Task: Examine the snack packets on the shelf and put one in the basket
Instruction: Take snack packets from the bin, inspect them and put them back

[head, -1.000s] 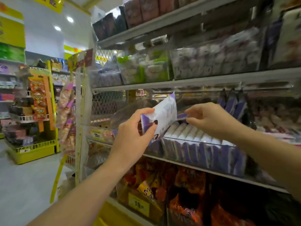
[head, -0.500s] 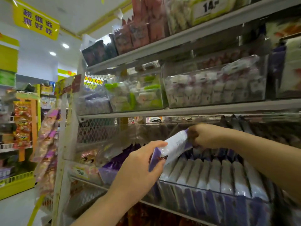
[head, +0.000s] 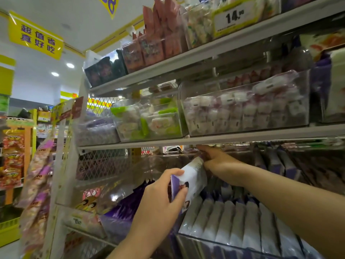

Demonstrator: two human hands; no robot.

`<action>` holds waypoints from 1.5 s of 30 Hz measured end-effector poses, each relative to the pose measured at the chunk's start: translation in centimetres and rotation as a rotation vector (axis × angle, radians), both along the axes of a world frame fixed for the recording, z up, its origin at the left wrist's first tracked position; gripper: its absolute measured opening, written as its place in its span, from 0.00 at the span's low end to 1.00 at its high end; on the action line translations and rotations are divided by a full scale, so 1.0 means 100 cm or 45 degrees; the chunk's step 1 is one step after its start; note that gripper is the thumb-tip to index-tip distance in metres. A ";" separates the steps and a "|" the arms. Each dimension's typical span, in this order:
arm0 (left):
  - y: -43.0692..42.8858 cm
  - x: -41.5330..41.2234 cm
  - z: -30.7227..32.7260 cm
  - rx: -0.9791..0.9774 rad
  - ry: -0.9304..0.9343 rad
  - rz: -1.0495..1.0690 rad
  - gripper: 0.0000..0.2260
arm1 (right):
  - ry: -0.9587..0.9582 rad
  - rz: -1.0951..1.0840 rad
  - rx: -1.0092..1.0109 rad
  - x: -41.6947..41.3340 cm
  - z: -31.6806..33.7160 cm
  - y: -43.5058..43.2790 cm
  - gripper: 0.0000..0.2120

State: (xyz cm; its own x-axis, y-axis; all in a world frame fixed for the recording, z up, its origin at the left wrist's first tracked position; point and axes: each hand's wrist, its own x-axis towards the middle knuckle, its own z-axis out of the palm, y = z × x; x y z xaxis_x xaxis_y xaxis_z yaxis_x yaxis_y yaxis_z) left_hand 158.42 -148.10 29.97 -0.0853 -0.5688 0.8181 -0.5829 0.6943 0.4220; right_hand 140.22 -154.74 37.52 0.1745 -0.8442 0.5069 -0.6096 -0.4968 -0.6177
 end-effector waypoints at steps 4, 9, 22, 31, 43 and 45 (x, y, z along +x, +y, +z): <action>-0.016 -0.016 0.012 0.057 0.104 -0.042 0.08 | 0.276 -0.148 -0.045 -0.005 0.003 -0.004 0.19; -0.044 -0.045 0.025 0.085 0.131 0.013 0.06 | 1.040 -0.323 -0.047 -0.021 0.015 0.016 0.20; -0.117 -0.081 0.058 0.064 -0.788 0.436 0.19 | 1.651 -0.227 0.029 -0.057 0.026 0.047 0.10; -0.113 -0.051 0.058 -0.082 -1.169 0.347 0.31 | 2.021 -0.149 0.084 -0.041 0.025 0.033 0.13; -0.093 -0.052 0.048 -0.352 -1.391 0.412 0.28 | 2.051 -0.185 0.018 -0.046 0.013 0.027 0.13; -0.100 -0.054 0.055 -0.226 -1.391 0.526 0.29 | 2.073 -0.185 0.009 -0.046 0.011 0.027 0.14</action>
State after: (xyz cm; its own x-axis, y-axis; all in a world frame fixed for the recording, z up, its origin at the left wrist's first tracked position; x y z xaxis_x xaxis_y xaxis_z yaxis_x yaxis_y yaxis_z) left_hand 153.00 -158.13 35.48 -0.6252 -0.6030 0.4954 -0.7689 0.3671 -0.5235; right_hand 135.62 -152.00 38.66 0.4138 -0.9016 -0.1259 -0.6215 -0.3808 0.6847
